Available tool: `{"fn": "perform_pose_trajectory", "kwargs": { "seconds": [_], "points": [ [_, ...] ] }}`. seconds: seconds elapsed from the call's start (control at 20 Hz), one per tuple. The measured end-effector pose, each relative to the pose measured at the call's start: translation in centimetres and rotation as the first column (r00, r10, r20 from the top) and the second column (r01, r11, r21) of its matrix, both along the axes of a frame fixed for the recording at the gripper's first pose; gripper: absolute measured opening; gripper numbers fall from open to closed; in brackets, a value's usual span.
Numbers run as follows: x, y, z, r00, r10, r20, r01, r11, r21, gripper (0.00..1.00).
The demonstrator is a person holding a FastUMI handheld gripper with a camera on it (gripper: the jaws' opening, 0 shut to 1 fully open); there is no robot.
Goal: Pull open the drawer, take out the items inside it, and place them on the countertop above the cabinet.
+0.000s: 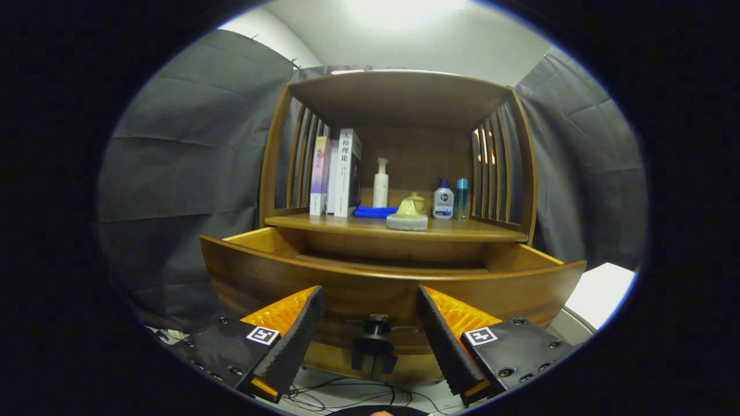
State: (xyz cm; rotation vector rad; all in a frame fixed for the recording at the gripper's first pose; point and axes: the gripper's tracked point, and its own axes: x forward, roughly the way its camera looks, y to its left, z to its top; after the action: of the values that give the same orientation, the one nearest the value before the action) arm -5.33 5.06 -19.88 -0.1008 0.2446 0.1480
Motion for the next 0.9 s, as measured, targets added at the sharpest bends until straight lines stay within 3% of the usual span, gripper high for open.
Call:
{"fn": "perform_pose_trajectory", "kwargs": {
  "seconds": [0.25,0.9],
  "points": [
    [0.2,-0.3,-2.7,0.998,-0.022,-0.057,0.021,1.000,-0.013,1.00],
    [1.3,-0.3,-2.6,0.998,-0.059,-0.021,0.059,0.998,-0.037,0.98]
  ]
}}
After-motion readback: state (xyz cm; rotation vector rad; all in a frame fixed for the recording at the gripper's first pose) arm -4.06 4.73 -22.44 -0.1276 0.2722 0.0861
